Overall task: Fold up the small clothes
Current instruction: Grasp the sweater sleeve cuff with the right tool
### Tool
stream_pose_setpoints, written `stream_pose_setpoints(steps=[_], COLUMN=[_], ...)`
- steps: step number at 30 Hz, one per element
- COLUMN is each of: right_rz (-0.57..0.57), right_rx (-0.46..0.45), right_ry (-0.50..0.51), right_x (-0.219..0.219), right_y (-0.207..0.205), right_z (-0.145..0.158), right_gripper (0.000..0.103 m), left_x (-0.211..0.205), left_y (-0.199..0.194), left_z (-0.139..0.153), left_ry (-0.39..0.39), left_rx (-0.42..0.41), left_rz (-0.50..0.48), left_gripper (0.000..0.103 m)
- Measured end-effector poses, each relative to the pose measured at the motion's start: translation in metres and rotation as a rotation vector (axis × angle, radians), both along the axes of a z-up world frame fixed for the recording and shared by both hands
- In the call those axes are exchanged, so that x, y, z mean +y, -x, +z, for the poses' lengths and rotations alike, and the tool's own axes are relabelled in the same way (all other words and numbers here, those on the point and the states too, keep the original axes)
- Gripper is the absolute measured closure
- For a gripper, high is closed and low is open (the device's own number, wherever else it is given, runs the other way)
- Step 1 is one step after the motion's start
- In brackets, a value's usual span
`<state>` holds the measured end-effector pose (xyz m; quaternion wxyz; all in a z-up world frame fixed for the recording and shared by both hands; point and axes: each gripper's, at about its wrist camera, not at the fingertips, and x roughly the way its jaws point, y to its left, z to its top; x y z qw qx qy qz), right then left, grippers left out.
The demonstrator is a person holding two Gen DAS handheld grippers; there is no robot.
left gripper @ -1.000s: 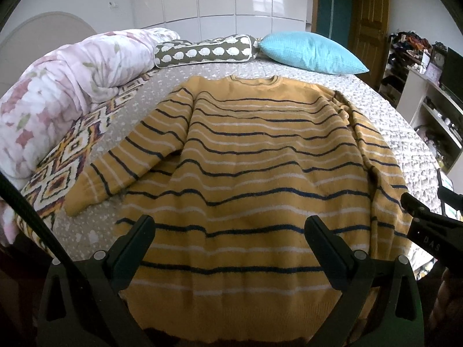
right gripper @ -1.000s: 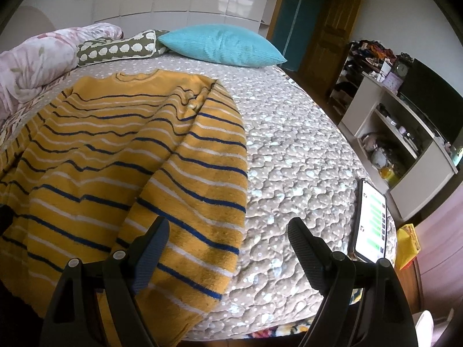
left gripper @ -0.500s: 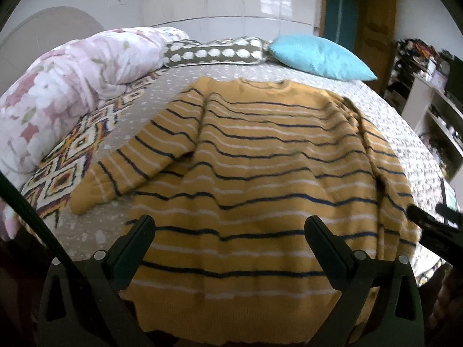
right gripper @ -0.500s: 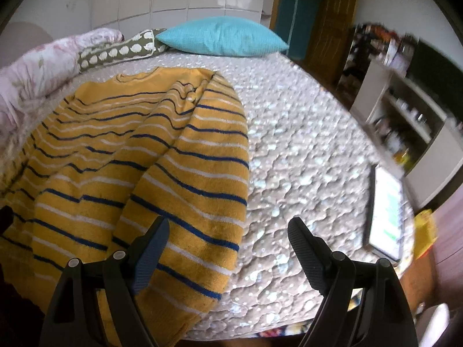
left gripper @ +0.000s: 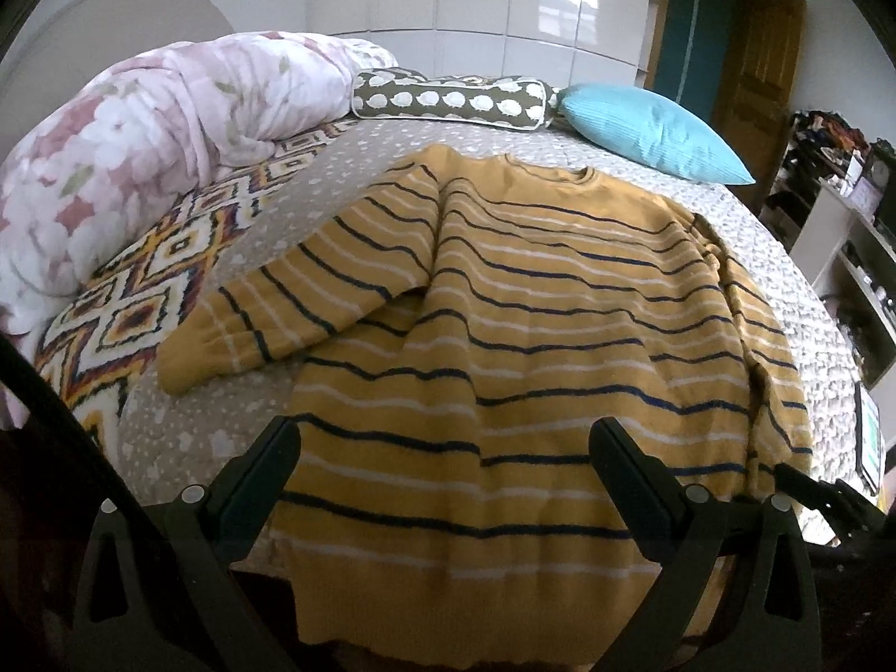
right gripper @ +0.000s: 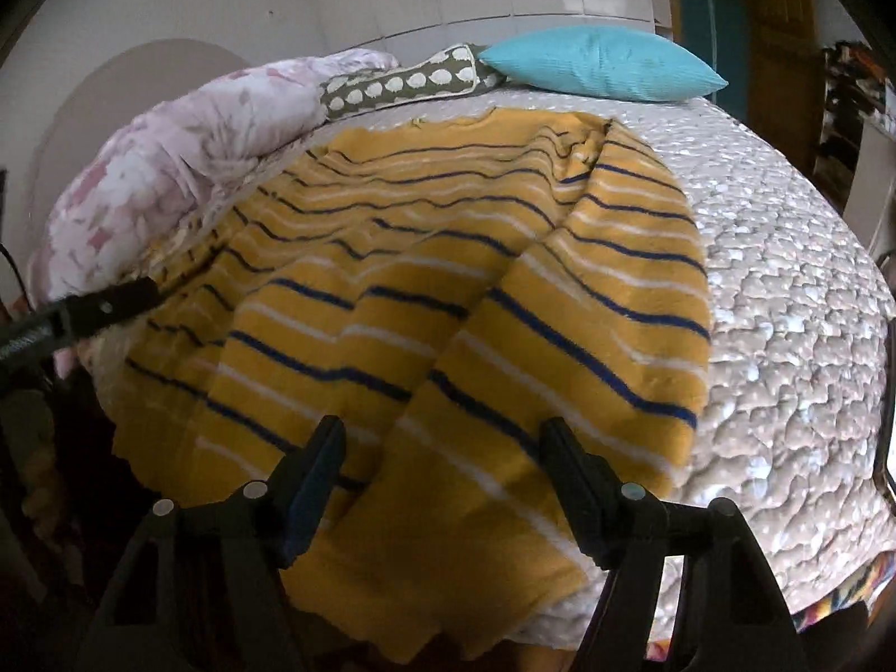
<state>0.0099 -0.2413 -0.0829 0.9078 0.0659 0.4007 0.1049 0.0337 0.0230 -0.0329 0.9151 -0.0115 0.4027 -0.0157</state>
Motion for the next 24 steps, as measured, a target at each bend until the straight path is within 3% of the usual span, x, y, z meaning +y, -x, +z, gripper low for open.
stream_pose_setpoints(steps=[1, 2, 3, 4, 9, 12, 16, 20, 24], right_rz=[-0.009, -0.015, -0.018, -0.015, -0.076, -0.214, -0.498, -0.715, -0.801], right_rx=[-0.001, -0.003, -0.005, -0.003, -0.025, -0.075, -0.12, -0.102, -0.056], right_ry=[0.034, 0.049, 0.047, 0.012, -0.086, -0.087, 0.018, 0.065, 0.067], right_x=[0.002, 0.002, 0.0, -0.007, -0.044, -0.094, -0.191, -0.273, -0.309], right_y=[-0.001, -0.001, 0.0, 0.001, 0.009, 0.01, 0.004, -0.001, -0.015], right_z=[-0.002, -0.002, -0.002, 0.0, 0.021, 0.047, 0.082, 0.099, 0.107], right_gripper=[0.057, 0.064, 0.081, 0.09, 0.094, 0.094, 0.094, 0.095, 0.095], left_x=[-0.001, -0.001, 0.0, -0.001, 0.001, 0.005, 0.019, 0.042, 0.061], left_y=[0.0, 0.0, 0.0, 0.0, 0.001, 0.0, 0.0, -0.004, -0.005], left_z=[0.0, 0.0, 0.0, 0.0, 0.002, 0.006, 0.013, 0.019, 0.025], left_ry=[0.0, 0.0, 0.002, 0.001, 0.0, 0.003, 0.006, 0.017, 0.038], left_rx=[0.002, 0.003, 0.002, 0.002, -0.006, -0.019, -0.038, -0.052, -0.063], left_rz=[0.0, -0.001, 0.0, 0.001, 0.003, 0.011, 0.038, 0.098, 0.136], left_gripper=[0.001, 0.001, 0.001, 0.001, 0.001, 0.001, 0.001, 0.001, 0.001])
